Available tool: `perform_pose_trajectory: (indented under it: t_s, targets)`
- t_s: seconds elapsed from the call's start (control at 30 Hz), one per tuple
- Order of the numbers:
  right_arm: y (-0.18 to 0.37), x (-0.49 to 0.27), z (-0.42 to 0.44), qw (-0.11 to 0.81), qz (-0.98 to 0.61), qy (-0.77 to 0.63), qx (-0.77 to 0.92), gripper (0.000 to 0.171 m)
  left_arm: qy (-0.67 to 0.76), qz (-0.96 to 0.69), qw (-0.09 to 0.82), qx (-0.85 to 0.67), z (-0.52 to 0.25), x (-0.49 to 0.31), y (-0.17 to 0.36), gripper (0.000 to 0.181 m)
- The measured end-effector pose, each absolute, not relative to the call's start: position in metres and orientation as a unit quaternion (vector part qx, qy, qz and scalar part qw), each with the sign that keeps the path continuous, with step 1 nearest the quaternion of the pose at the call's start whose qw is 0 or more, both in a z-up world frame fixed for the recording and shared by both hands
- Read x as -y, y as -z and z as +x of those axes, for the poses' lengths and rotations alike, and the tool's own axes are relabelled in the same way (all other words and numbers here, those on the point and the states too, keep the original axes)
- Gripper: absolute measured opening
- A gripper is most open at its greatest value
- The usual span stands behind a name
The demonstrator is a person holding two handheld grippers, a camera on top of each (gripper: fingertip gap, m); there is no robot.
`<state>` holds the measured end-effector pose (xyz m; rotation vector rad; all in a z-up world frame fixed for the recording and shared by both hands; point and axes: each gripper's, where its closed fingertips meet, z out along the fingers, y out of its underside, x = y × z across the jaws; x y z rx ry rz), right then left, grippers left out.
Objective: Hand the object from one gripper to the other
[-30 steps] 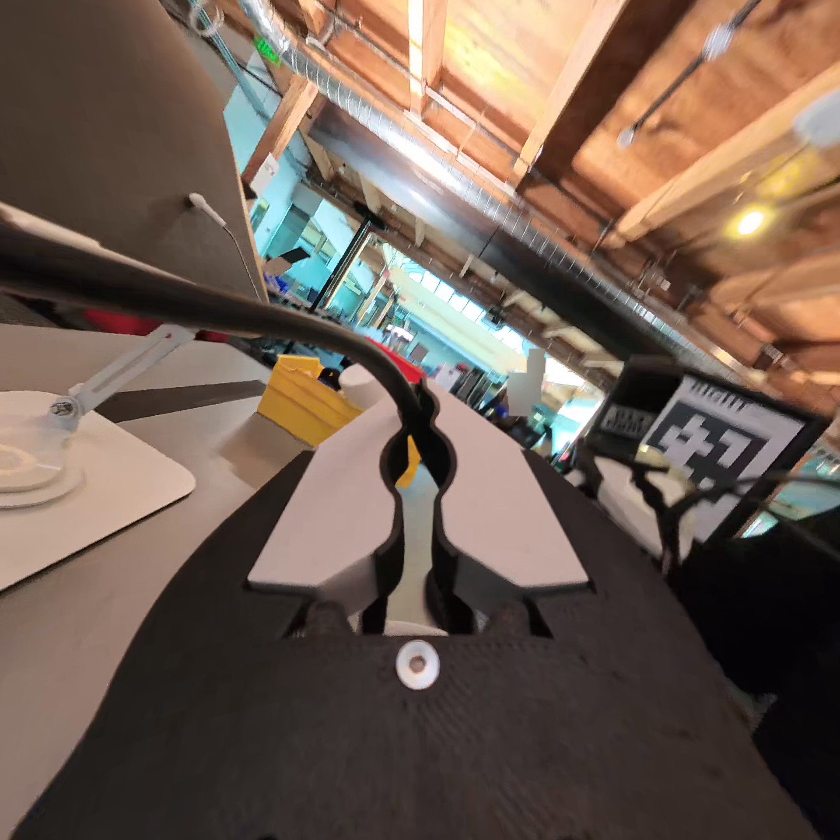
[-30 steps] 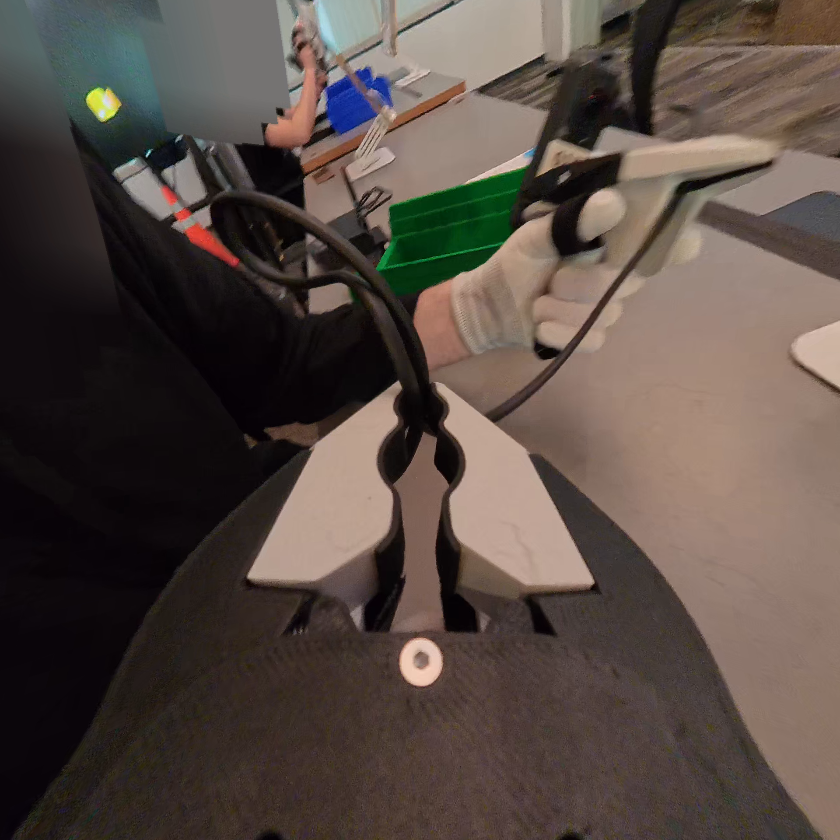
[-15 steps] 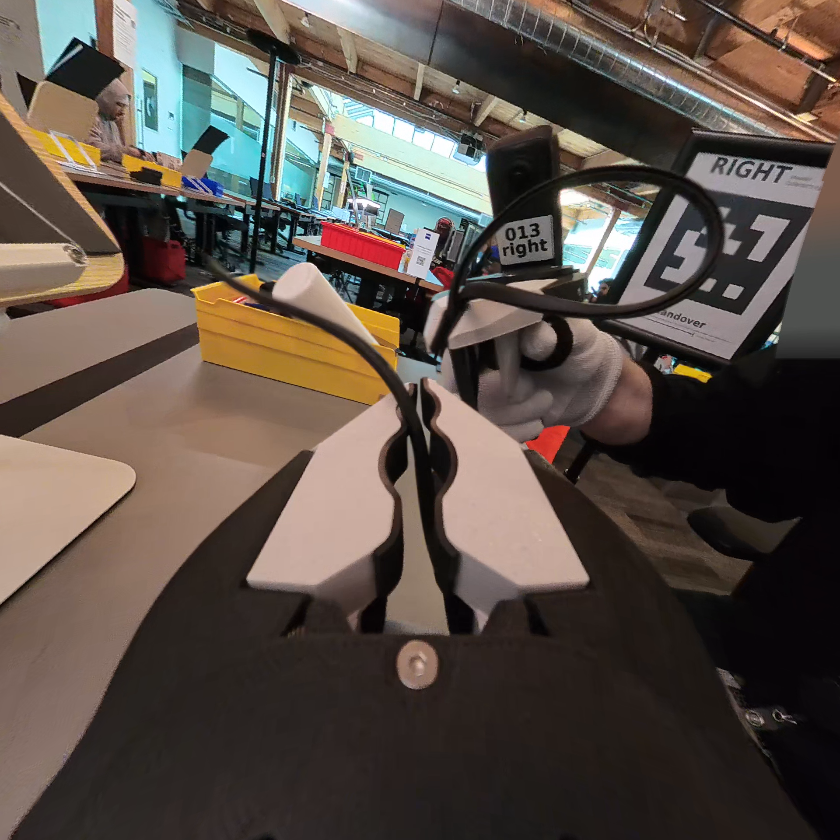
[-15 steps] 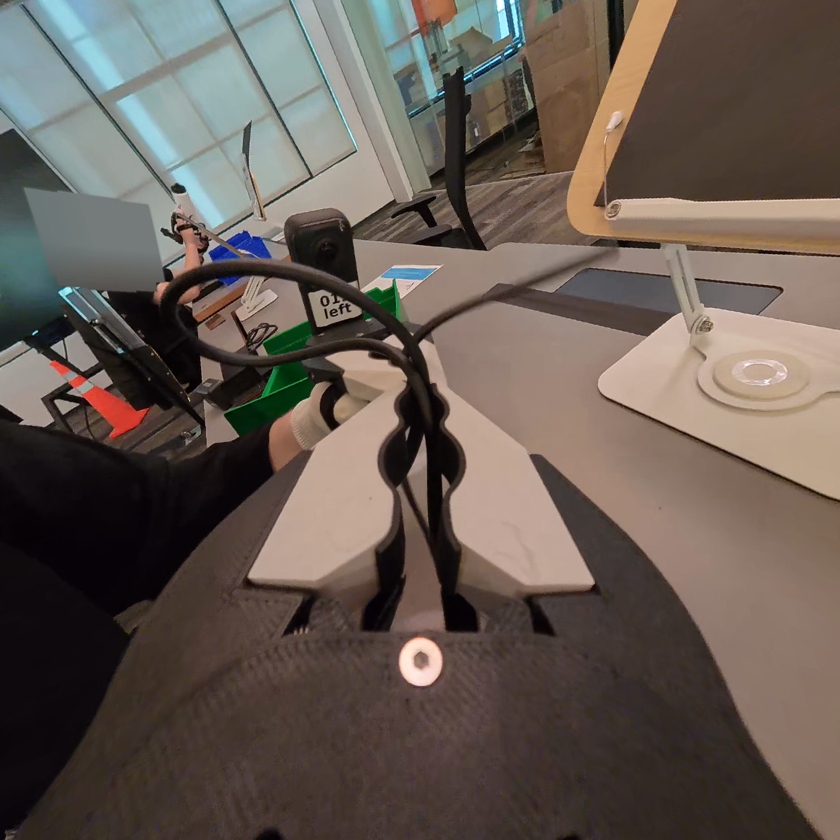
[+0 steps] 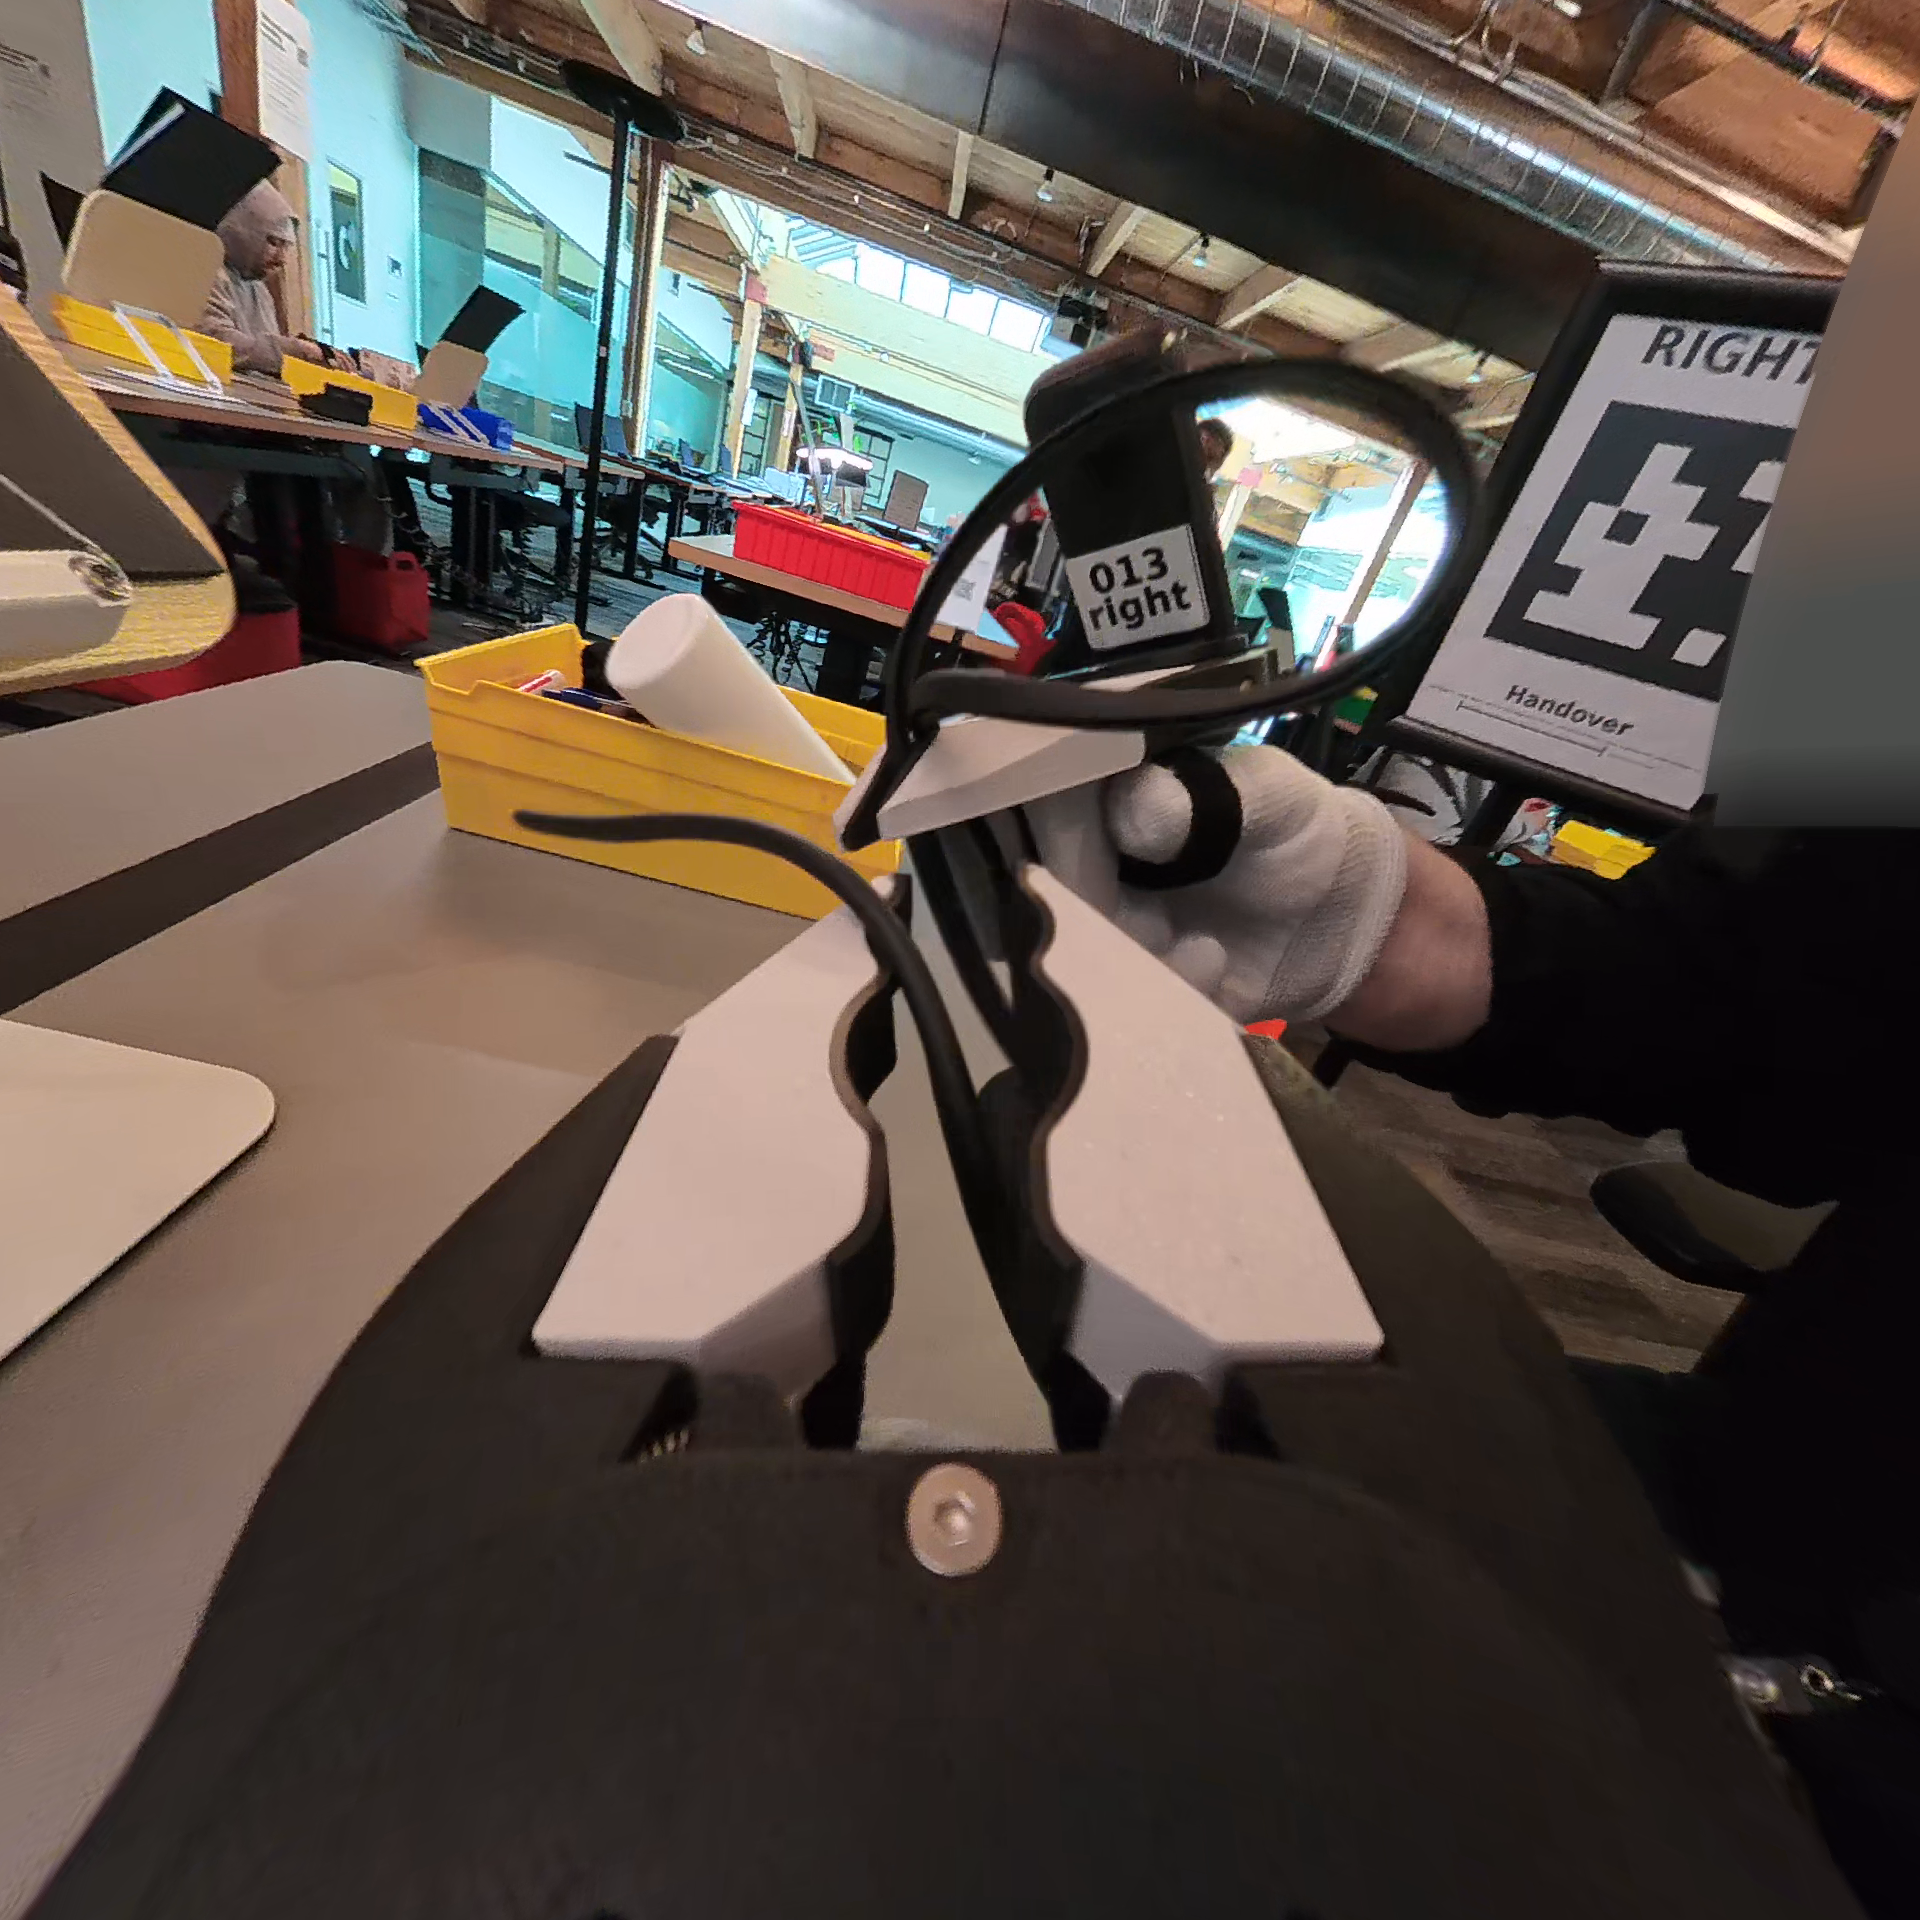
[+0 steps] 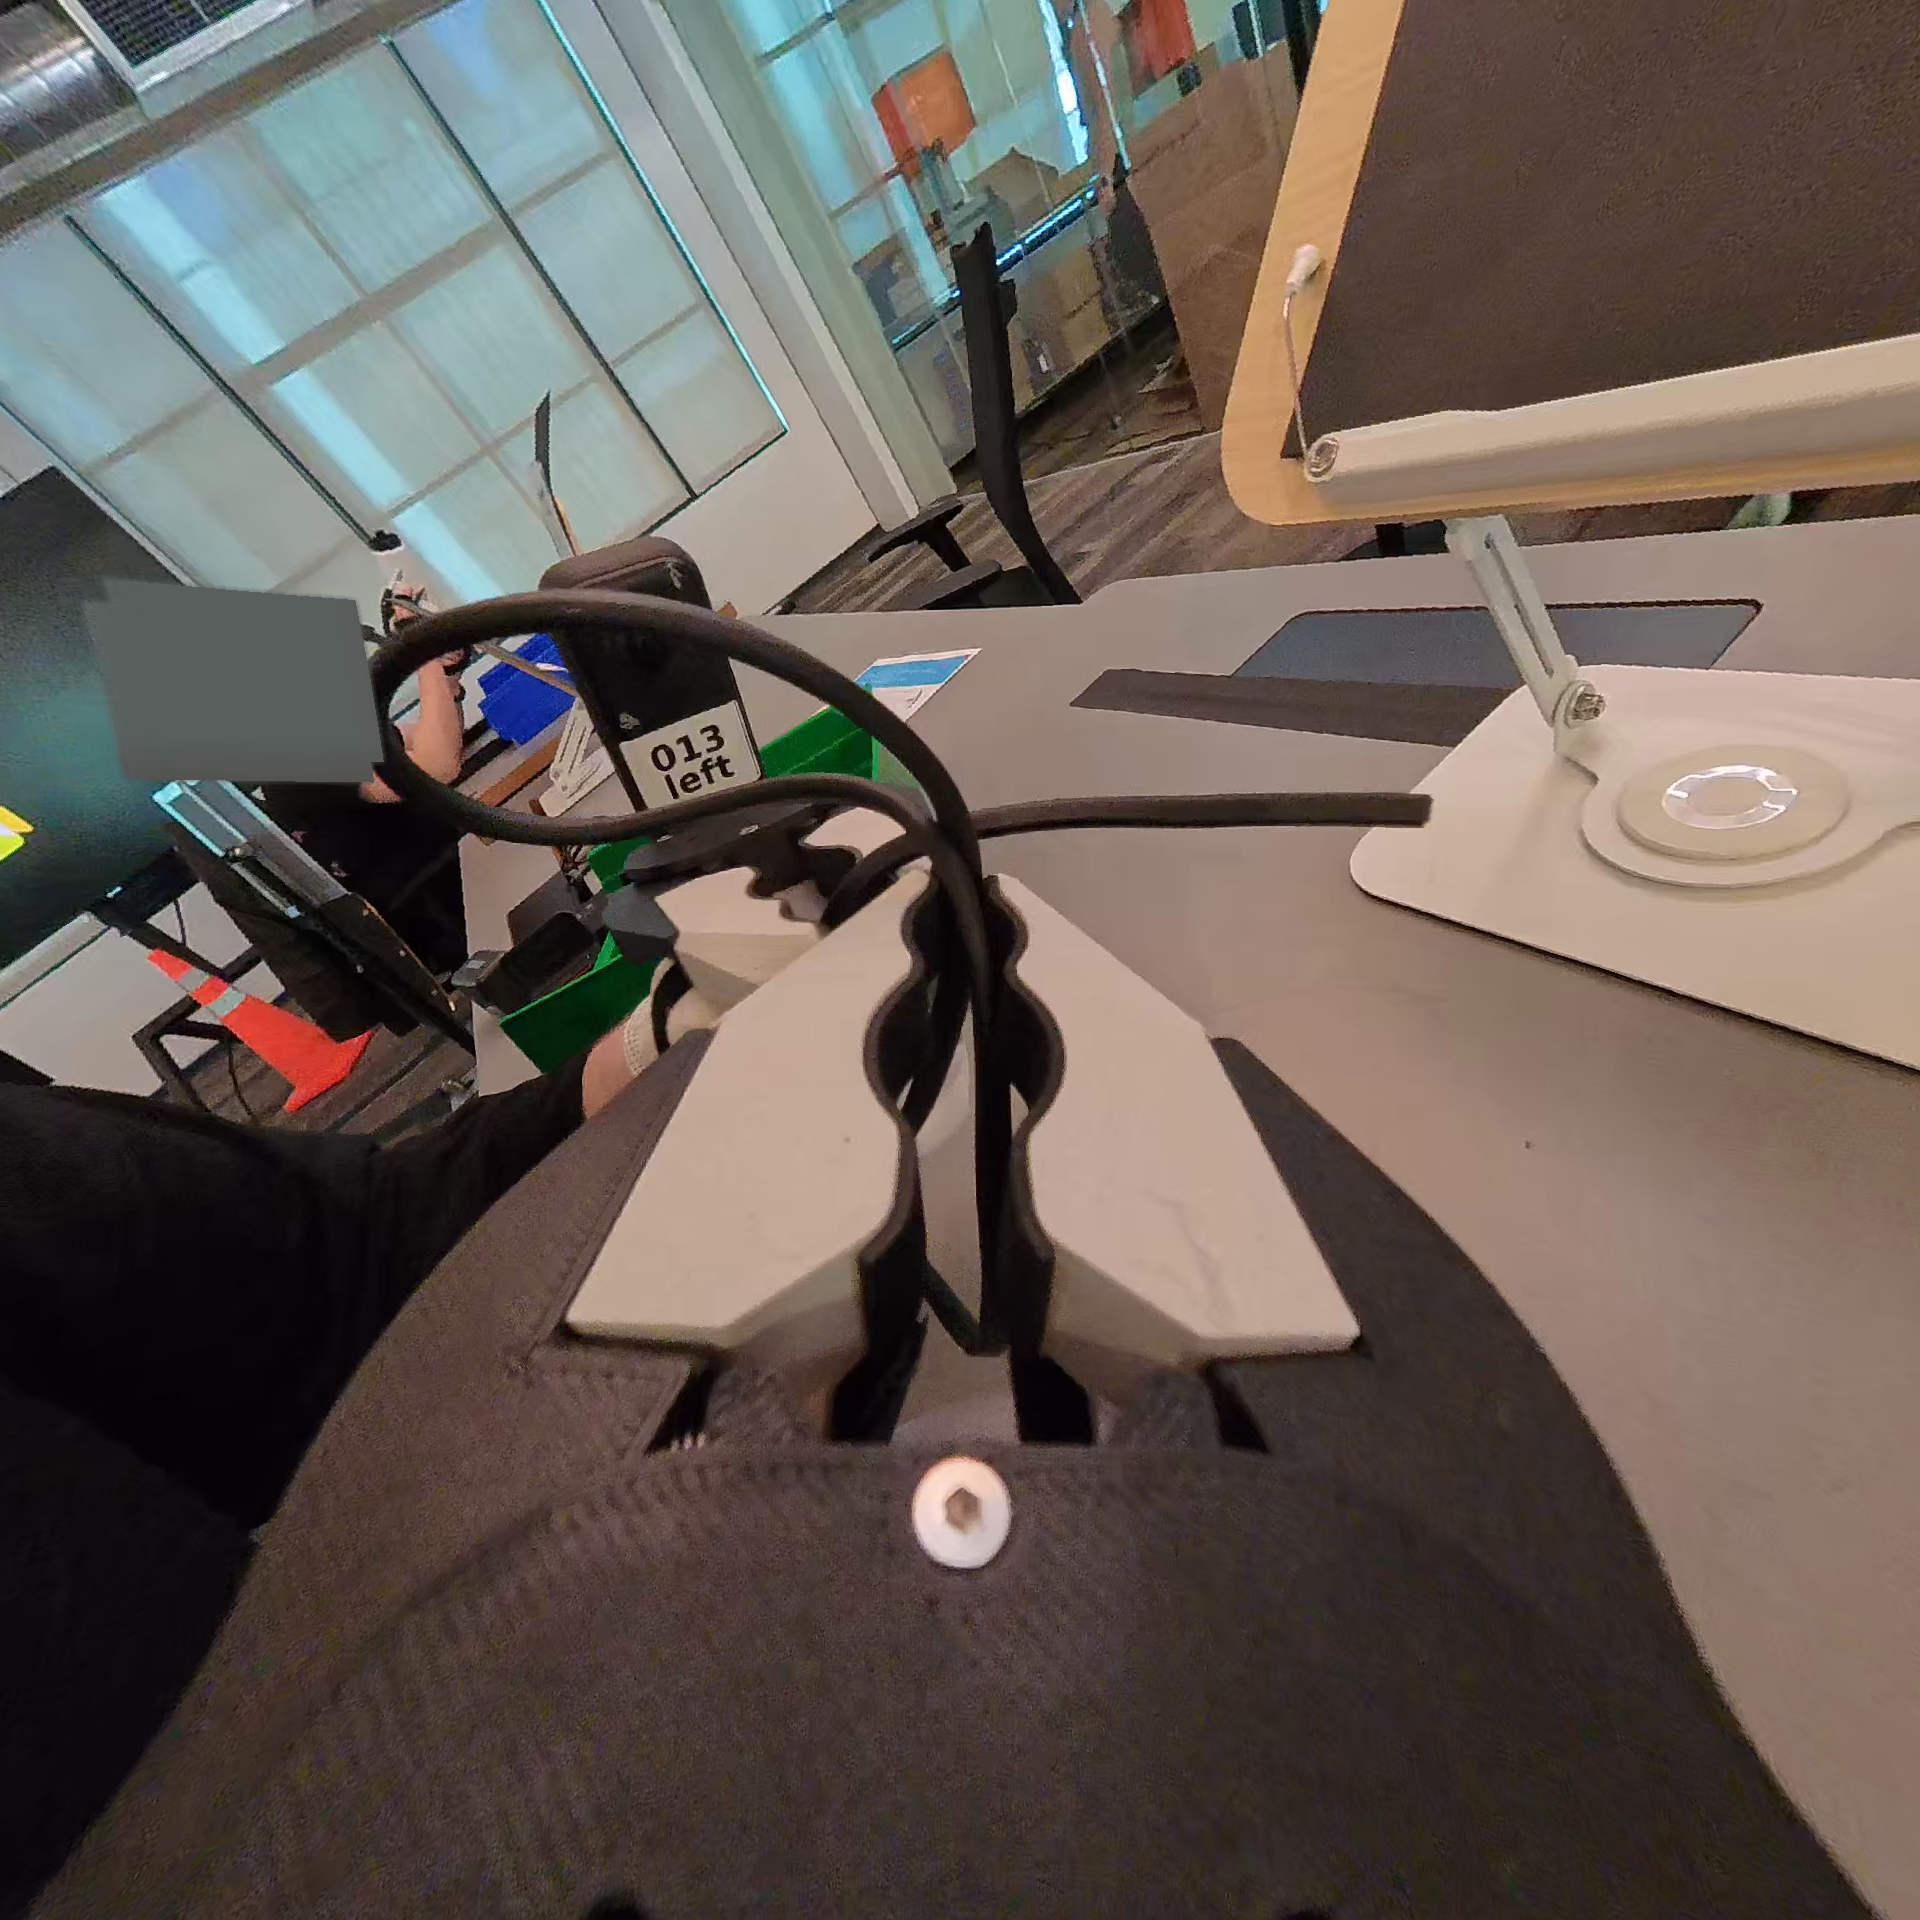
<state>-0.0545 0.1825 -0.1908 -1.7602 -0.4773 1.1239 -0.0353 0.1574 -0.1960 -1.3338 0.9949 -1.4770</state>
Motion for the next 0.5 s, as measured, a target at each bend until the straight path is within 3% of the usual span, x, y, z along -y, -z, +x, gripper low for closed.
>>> perform_pose_trajectory:
  t_s: [0.17, 0.5]
  targets:
    - [0.188, -0.183, -0.058, 0.491, -0.71, -0.469, 0.189, 0.001, 0.604, -0.543, 0.424, -0.401, -0.029, -0.153, 0.2, 0.026]
    - [0.187, -0.183, -0.062, 0.496, -0.701, -0.476, 0.188, 0.003, 0.568, -0.567, 0.426, -0.417, -0.023, -0.155, 0.215, 0.003]
